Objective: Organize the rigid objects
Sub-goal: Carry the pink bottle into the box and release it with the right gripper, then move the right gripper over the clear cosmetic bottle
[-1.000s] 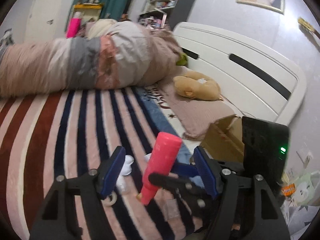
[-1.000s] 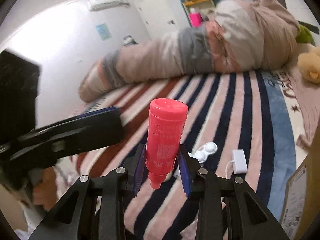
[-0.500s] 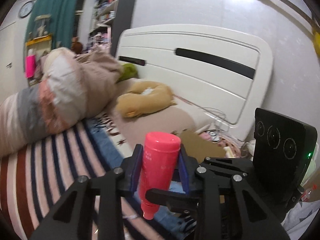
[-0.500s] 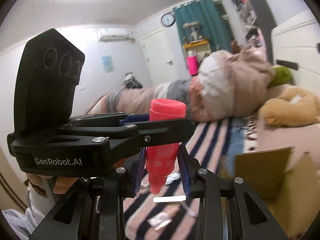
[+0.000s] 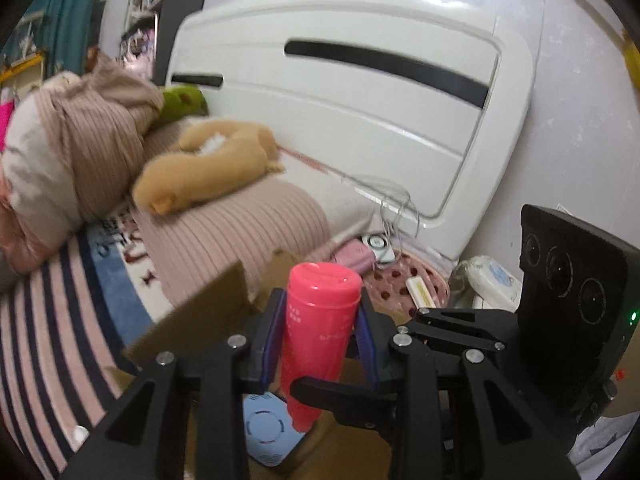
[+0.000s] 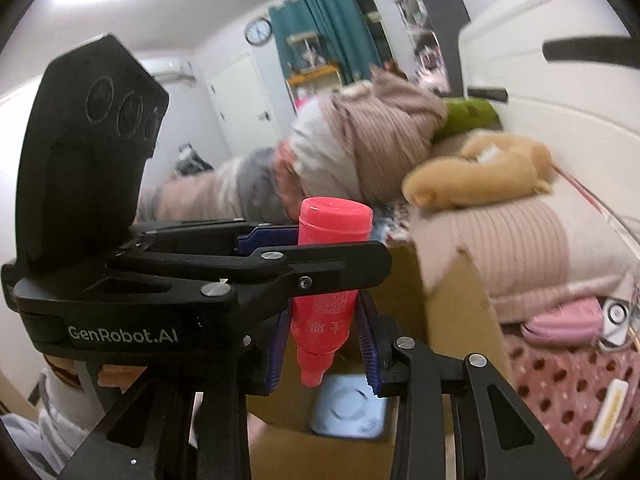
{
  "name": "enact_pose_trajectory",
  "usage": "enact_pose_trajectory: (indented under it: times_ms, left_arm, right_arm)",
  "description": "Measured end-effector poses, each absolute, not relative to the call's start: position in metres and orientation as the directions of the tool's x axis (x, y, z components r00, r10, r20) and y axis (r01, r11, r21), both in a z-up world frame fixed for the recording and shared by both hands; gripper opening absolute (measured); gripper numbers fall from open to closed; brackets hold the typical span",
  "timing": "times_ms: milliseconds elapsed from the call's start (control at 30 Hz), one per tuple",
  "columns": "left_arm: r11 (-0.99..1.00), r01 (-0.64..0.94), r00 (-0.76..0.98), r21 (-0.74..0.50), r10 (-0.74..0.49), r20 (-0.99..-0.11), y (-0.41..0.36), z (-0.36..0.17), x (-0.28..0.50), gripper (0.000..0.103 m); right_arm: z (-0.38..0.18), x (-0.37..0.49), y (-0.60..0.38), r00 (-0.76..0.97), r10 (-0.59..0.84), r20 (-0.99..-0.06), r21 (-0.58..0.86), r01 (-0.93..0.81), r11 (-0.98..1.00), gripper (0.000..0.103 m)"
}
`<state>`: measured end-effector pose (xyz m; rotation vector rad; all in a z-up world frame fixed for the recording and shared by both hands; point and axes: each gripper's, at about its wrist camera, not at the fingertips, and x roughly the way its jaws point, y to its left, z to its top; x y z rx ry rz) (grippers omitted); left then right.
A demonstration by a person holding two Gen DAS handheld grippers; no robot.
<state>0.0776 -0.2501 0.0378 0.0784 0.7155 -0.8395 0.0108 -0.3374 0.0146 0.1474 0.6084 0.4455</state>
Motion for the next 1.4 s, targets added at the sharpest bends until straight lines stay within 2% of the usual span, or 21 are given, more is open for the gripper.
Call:
enact_pose_trajectory:
  times_ms: [167,300,367,400,467,533,600,700,867,933,1167,1400]
  left_arm:
    - [0.673,0.703,0.404,-0.231,-0.644,-0.649,-0.266,0.017,0.087,0.030]
    - [0.676,0.696,0.387,-0.244,-0.639,-0.665,-0.269,0.009,0.090,0.030]
    - [0.685,0.685,0.388,-0.249,-0.631,-0.672,-0.266,0.008,0.091,0.035]
    - [0.690,0.679,0.392,-0.252,-0.631,-0.670,-0.263,0.008,0.092,0.040]
    - [0.698,0.664,0.406,-0.268,-0.638,-0.654,-0.251,0.012,0.089,0.050]
    - [0.694,0.657,0.422,-0.295,-0.662,-0.619,-0.232,0.020,0.085,0.059]
    - [0.703,0.646,0.450,-0.297,-0.665,-0.596,-0.211,0.029,0.080,0.061]
    - [0.753,0.606,0.531,-0.256,-0.623,-0.575,-0.172,0.044,0.069,0.065]
    - [0.836,0.510,0.641,-0.202,-0.526,-0.559,-0.105,0.054,0.053,0.069]
    - [0.870,0.458,0.683,-0.183,-0.476,-0.554,-0.080,0.053,0.048,0.071]
    - [0.958,0.260,0.761,-0.120,-0.280,-0.585,0.014,0.015,0.037,0.072]
    - [0.975,0.159,0.721,-0.155,-0.222,-0.657,0.067,-0.061,0.037,0.072]
  right_arm:
    - [-0.008,0.021,-0.340,0.706,0.360,-0.610,0.196,-0.306,0.932,0.028]
    - [-0.020,0.022,-0.344,0.696,0.318,-0.643,0.177,-0.269,0.947,0.028]
    - [-0.020,0.023,-0.342,0.699,0.297,-0.651,0.163,-0.254,0.953,0.029]
    - [-0.020,0.023,-0.343,0.701,0.291,-0.651,0.161,-0.248,0.955,0.030]
    - [-0.016,0.017,-0.342,0.709,0.286,-0.645,0.163,-0.238,0.958,0.042]
    - [-0.010,0.014,-0.340,0.720,0.282,-0.634,0.160,-0.235,0.959,0.044]
    - [-0.003,0.013,-0.335,0.727,0.297,-0.620,0.170,-0.244,0.955,0.044]
    - [0.010,0.010,-0.317,0.737,0.343,-0.583,0.189,-0.287,0.939,0.044]
    - [0.029,0.000,-0.266,0.720,0.463,-0.516,0.201,-0.424,0.883,0.051]
    - [0.030,-0.001,-0.241,0.701,0.493,-0.516,0.195,-0.464,0.864,0.051]
    - [0.004,-0.001,-0.150,0.592,0.554,-0.585,0.168,-0.580,0.797,0.051]
    - [-0.058,-0.001,-0.115,0.479,0.536,-0.695,0.181,-0.605,0.775,0.056]
